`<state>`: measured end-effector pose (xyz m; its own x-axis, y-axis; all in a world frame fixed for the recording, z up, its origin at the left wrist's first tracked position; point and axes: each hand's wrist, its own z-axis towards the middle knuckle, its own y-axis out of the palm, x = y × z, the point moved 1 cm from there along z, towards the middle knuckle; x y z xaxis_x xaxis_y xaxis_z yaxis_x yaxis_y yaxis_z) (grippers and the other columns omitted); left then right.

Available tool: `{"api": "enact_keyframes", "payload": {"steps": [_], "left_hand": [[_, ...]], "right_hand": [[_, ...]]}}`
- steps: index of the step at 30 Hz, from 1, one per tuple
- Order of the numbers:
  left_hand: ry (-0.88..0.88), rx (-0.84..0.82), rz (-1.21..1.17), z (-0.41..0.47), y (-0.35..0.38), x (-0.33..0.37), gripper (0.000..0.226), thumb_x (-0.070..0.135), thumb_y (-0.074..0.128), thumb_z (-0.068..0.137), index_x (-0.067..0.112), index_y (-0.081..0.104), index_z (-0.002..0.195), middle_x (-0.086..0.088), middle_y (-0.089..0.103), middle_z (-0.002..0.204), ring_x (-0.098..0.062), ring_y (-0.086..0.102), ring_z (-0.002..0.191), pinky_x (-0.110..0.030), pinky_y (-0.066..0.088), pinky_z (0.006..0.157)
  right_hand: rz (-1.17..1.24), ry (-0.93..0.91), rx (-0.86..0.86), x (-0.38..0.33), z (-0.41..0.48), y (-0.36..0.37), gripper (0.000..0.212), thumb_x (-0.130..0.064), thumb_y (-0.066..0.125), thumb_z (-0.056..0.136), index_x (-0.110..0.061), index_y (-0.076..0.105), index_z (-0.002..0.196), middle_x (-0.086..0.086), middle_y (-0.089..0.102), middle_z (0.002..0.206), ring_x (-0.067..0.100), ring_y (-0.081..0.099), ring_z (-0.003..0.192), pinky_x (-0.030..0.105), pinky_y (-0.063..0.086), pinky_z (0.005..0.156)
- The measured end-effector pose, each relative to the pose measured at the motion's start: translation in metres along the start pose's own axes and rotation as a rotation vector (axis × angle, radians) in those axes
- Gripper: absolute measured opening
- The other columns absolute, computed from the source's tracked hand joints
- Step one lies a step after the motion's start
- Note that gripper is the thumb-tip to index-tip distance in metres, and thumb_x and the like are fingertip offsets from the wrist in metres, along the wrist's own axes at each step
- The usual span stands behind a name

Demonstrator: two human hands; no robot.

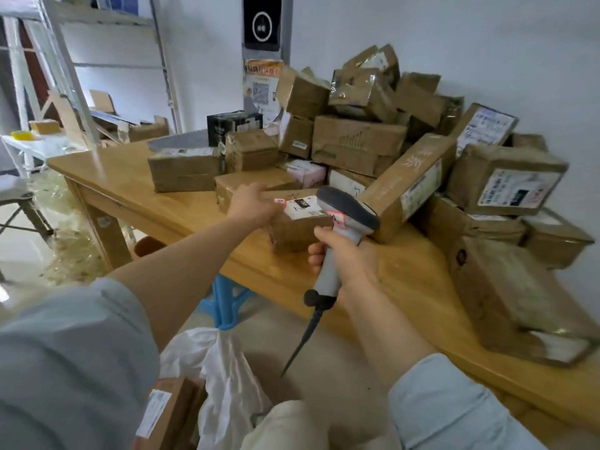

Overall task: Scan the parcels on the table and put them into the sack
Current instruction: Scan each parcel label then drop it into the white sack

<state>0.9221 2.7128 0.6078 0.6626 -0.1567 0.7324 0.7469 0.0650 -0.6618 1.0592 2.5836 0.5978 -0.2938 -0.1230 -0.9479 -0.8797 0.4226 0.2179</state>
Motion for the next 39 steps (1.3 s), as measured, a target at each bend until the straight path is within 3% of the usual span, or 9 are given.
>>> {"api": "enact_keyframes", "payload": {"steps": [4, 10, 13, 16, 21, 26, 31, 35, 39], "left_hand": [[-0.009, -0.199, 0.193, 0.026, 0.010, 0.021, 0.093, 0.035, 0.075, 0.079, 0.015, 0.023, 0.152, -0.012, 0.032, 0.153, -0.030, 0.033, 0.138, -0.040, 0.033, 0.110], [-0.096, -0.411, 0.218, 0.046, 0.012, 0.029, 0.105, 0.050, 0.082, 0.064, 0.020, 0.029, 0.150, -0.008, 0.035, 0.150, -0.030, 0.037, 0.134, -0.042, 0.033, 0.110], [-0.105, -0.385, 0.181, 0.040, 0.012, 0.030, 0.078, 0.041, 0.078, 0.076, 0.015, 0.045, 0.141, -0.007, 0.047, 0.138, -0.025, 0.048, 0.122, -0.032, 0.038, 0.095], [-0.232, -0.394, -0.041, 0.032, 0.009, 0.020, 0.049, 0.033, 0.073, 0.082, 0.011, 0.059, 0.123, -0.009, 0.066, 0.111, -0.023, 0.065, 0.096, -0.034, 0.054, 0.082], [-0.391, -0.522, -0.363, 0.010, -0.009, 0.001, 0.050, 0.027, 0.072, 0.079, 0.011, 0.056, 0.123, -0.012, 0.065, 0.118, -0.029, 0.063, 0.107, -0.046, 0.049, 0.096], [-0.363, -0.587, -0.455, -0.012, -0.028, -0.007, 0.041, 0.022, 0.070, 0.080, 0.015, 0.058, 0.119, -0.008, 0.067, 0.105, -0.023, 0.062, 0.093, -0.038, 0.049, 0.078], [-0.364, -0.592, -0.577, -0.028, -0.061, -0.020, 0.091, 0.019, 0.095, 0.033, 0.010, 0.060, 0.116, -0.016, 0.066, 0.115, -0.029, 0.065, 0.100, -0.035, 0.058, 0.064], [-0.326, -0.444, -0.629, -0.037, -0.093, -0.030, 0.066, 0.005, 0.078, 0.060, 0.001, 0.057, 0.122, -0.017, 0.067, 0.116, -0.031, 0.065, 0.104, -0.040, 0.056, 0.082], [-0.281, -0.212, -0.635, -0.046, -0.125, -0.042, 0.051, 0.003, 0.074, 0.059, 0.005, 0.060, 0.108, -0.013, 0.065, 0.113, -0.029, 0.059, 0.110, -0.046, 0.047, 0.098]], "right_hand": [[0.135, 0.025, 0.084, -0.004, 0.021, -0.018, 0.024, -0.017, 0.075, 0.082, -0.007, 0.062, 0.099, 0.010, 0.069, 0.076, 0.016, 0.066, 0.058, 0.024, 0.051, 0.048], [0.236, 0.085, 0.133, -0.002, 0.044, -0.027, 0.044, -0.022, 0.081, 0.075, -0.011, 0.060, 0.112, 0.016, 0.068, 0.102, 0.026, 0.068, 0.091, 0.038, 0.059, 0.079], [0.223, 0.084, 0.130, 0.004, 0.048, -0.023, 0.064, -0.034, 0.089, 0.059, -0.015, 0.059, 0.113, 0.011, 0.068, 0.108, 0.028, 0.066, 0.097, 0.045, 0.055, 0.089], [0.153, 0.078, 0.169, 0.009, 0.052, -0.023, 0.086, -0.053, 0.088, 0.036, -0.021, 0.053, 0.108, 0.004, 0.064, 0.112, 0.028, 0.061, 0.106, 0.050, 0.047, 0.097], [0.120, 0.071, 0.167, 0.008, 0.038, -0.029, 0.065, -0.035, 0.087, 0.065, -0.016, 0.053, 0.117, 0.001, 0.064, 0.104, 0.024, 0.061, 0.099, 0.044, 0.051, 0.094], [0.151, 0.021, 0.104, 0.003, 0.022, -0.024, 0.038, -0.023, 0.082, 0.073, -0.016, 0.055, 0.098, -0.003, 0.063, 0.087, 0.012, 0.059, 0.079, 0.032, 0.048, 0.075], [0.114, -0.037, 0.015, -0.003, 0.007, -0.006, 0.027, -0.022, 0.080, 0.075, -0.019, 0.056, 0.088, -0.004, 0.064, 0.085, 0.012, 0.061, 0.079, 0.034, 0.053, 0.080], [-0.009, -0.172, -0.058, -0.006, -0.006, 0.018, 0.022, -0.024, 0.075, 0.081, -0.030, 0.053, 0.078, -0.013, 0.059, 0.083, 0.009, 0.055, 0.082, 0.032, 0.046, 0.091], [-0.111, -0.190, -0.168, 0.000, -0.024, 0.042, 0.015, -0.031, 0.071, 0.085, -0.022, 0.060, 0.080, -0.003, 0.063, 0.072, 0.010, 0.058, 0.064, 0.031, 0.052, 0.067]]}}
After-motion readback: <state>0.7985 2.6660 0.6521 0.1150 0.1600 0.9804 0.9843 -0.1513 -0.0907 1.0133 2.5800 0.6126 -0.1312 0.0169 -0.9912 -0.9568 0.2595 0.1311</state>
